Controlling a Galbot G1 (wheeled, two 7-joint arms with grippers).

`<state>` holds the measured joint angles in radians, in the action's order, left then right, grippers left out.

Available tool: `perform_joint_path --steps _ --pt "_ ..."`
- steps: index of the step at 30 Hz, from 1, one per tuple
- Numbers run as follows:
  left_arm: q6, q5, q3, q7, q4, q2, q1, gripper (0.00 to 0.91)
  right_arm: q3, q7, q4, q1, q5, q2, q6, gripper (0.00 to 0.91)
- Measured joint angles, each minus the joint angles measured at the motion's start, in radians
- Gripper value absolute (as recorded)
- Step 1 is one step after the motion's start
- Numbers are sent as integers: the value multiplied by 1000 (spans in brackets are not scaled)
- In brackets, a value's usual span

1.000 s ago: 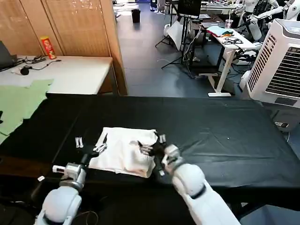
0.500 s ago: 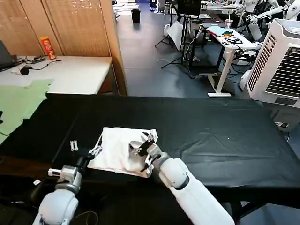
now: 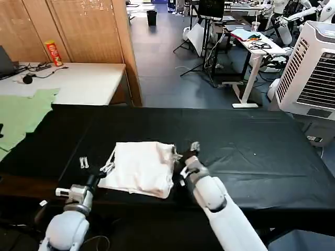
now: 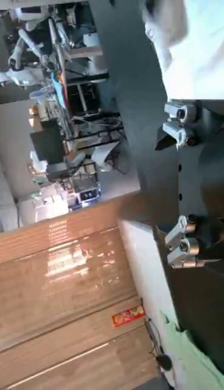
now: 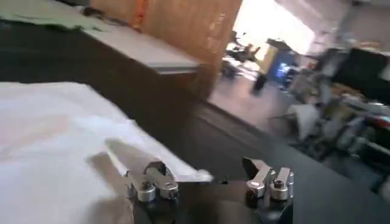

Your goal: Fold and organize the clothes.

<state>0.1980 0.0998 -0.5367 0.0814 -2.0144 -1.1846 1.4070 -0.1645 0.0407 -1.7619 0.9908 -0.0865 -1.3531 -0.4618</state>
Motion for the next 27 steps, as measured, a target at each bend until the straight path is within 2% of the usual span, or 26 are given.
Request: perform_joint_path --steps 8,15,18,23,27 --pt "-22 2 9 -2 22 -3 -4 878 -61 -29 -52 64 153 3 -27 878" --pt "-38 33 3 -11 42 -1 -5 878 -73 -66 -57 80 192 8 -8 878" --pt "-11 111 5 -37 59 4 -20 878 -85 -67 -77 101 243 9 25 878" --pt "79 329 -9 -95 107 23 -65 878 -111 -68 -148 168 342 8 70 878" --pt "156 529 -10 -135 149 48 -115 878 -134 -73 -216 233 378 11 88 878"
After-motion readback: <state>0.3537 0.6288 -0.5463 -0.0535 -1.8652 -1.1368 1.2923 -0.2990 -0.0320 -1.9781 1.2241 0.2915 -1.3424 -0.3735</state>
